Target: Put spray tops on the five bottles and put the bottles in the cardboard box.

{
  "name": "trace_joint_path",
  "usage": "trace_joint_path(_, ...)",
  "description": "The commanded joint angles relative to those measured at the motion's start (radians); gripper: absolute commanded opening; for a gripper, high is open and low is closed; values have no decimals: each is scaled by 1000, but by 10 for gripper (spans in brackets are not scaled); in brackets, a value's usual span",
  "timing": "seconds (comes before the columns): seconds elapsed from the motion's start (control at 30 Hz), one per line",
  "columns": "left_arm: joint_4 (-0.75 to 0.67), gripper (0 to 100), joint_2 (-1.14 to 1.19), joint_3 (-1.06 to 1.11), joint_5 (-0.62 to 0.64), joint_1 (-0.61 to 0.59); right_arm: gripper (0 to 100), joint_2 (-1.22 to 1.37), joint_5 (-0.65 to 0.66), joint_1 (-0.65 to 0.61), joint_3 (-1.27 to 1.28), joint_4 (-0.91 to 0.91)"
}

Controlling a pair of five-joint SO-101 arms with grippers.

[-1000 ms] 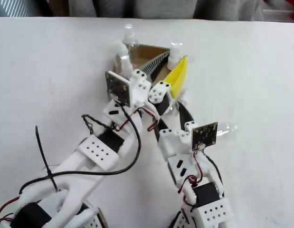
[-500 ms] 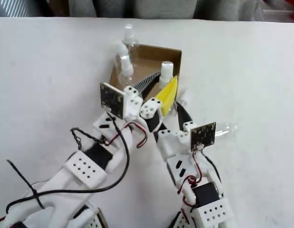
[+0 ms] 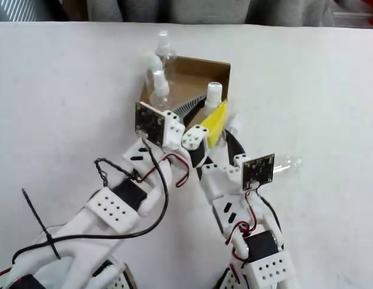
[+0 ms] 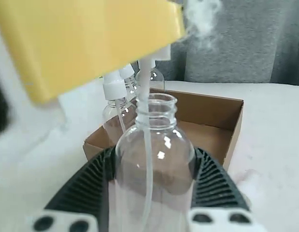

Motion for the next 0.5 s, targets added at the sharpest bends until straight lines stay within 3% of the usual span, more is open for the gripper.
trace_joint_path(0.0,3,23,35,-48,-3,7,59,-15,0,28,12,19)
trace_joint_path(0.23,9,22,35,-41,-103,36,59,-15,0,31,12,24)
trace_joint_path(0.47,9,22,35,-15,-107,36,60,-15,2,76,12,28)
